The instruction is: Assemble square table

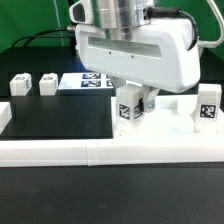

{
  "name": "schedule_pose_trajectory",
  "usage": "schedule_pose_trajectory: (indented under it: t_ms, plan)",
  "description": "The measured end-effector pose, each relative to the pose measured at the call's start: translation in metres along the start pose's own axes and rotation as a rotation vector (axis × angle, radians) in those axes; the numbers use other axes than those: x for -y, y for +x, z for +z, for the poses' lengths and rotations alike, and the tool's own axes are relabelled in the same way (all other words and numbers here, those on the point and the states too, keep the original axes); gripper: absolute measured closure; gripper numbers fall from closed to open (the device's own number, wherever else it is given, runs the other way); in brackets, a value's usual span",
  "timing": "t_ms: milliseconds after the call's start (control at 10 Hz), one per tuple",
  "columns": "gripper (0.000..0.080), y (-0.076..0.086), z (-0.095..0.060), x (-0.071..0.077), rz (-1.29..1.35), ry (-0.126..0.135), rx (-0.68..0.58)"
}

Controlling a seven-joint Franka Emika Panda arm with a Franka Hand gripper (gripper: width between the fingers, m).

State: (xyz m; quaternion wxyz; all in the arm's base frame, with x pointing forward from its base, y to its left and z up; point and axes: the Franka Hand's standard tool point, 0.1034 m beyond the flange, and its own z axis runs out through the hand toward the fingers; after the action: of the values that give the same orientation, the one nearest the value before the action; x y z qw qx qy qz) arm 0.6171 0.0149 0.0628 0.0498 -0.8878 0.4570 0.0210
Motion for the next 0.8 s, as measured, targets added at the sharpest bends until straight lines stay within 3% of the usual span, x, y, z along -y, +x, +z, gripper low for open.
schedule_pose_trajectory:
  t_ms: [200, 400, 600, 800]
  plan:
    - [0.0514, 0.0002, -0.0007, 0.0015, 0.177, 0.007, 0.005]
    - [0.0514, 0.0061, -0.0068, 0.0043, 0.624, -0.007, 0.04]
    - [0.0514, 0.0065, -0.0034, 0.0056, 0.924, 0.005, 0.069]
    - [0.0514, 0.0079, -0.0023, 0.0052, 1.018, 0.012, 0.07]
